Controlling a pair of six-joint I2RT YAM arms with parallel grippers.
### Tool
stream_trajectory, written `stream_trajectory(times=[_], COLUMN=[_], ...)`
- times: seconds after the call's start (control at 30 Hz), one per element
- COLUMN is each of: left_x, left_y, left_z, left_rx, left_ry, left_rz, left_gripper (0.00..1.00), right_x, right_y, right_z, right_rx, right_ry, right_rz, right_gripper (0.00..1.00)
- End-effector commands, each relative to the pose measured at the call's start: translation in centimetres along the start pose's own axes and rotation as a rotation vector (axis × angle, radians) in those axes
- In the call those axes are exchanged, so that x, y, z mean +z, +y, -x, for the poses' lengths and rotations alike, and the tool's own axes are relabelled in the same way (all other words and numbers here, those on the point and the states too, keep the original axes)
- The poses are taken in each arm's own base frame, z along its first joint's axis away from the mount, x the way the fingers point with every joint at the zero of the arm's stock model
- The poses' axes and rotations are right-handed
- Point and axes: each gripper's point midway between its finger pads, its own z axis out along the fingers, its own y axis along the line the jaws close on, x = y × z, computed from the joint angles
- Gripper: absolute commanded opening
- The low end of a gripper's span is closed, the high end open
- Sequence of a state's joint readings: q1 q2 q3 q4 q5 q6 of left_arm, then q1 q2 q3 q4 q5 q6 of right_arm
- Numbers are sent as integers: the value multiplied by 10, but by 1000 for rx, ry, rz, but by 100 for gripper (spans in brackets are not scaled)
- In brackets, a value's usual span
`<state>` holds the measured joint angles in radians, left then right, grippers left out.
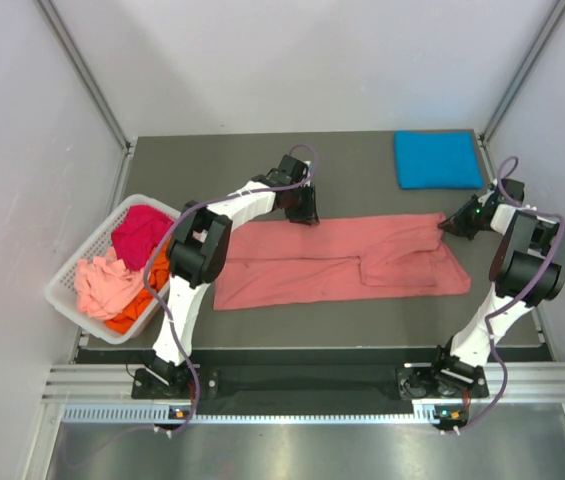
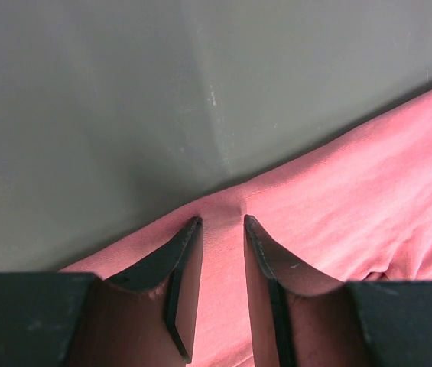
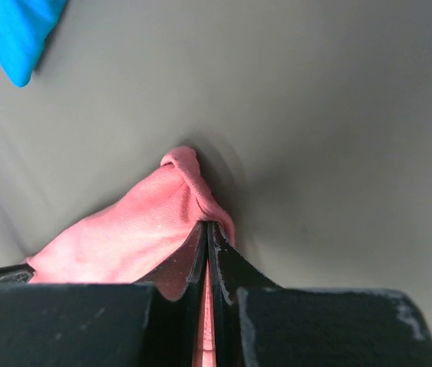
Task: Fold and stack the t-shirts
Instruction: Fold the tshirt
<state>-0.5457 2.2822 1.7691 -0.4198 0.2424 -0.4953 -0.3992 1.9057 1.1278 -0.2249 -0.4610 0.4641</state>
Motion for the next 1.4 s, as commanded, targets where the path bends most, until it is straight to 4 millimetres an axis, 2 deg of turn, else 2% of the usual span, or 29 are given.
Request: stream_trajectory(times=[0.0,0.07,0.13,0.2,0.23,0.27,0.33,0.37,0.4,0.47,0.5,0.57,0.6,0.67,0.7,0.83,1.0,1.13,1.37], left_x=[20,10,-1,-24,-39,-47,-62,-73,-78,-88,-90,-96,-97,-98,-99,-93,-77,-66,-47], left_y=[37,27,16,-2,-15,-20,-32,-39,-43,-52,-55,-68,-73,-92,-101,-135,-151,-161,-159], left_z=[-36,-25,-13,7,20,24,26,27,26,15,10,-6,-14,-35,-44,-84,-112,-122,-134], left_rx=[2,7,17,34,43,45,48,52,55,58,60,57,53,61,63,85,95,87,78], left_ry=[96,79,61,15,-22,-34,-39,-50,-56,-54,-52,-35,-22,-7,5,52,88,95,113], left_rz=[126,111,93,66,46,36,4,-11,-21,-40,-54,-105,-123,-187,-217,-310,-329,-351,-310], left_gripper=[34,35,37,40,40,41,43,43,44,45,46,46,46,46,46,44,44,44,44], right_x=[0,-12,-25,-47,-60,-67,-80,-93,-97,-112,-113,-119,-116,-120,-118,-113,-105,-105,-103], right_y=[-4,10,24,36,34,30,21,19,12,8,1,3,-5,-11,-19,-22,-20,-24,-29], right_z=[16,17,22,22,18,15,8,1,-7,-16,-28,-45,-62,-75,-88,-108,-120,-123,-130], right_rx=[-76,-107,-130,-103,-85,-64,-41,-38,-35,-39,-24,-4,14,23,41,80,100,113,140], right_ry=[-55,-54,-76,-94,-95,-96,-104,-103,-93,-109,-89,-69,-29,-21,1,22,49,46,45], right_rz=[-74,-68,-73,-87,-143,-179,-258,-280,-307,-335,-350,-331,-342,-367,-382,-344,-310,-327,-337], right_gripper=[0,2,9,19,22,25,29,30,31,32,33,33,32,32,32,32,31,31,31])
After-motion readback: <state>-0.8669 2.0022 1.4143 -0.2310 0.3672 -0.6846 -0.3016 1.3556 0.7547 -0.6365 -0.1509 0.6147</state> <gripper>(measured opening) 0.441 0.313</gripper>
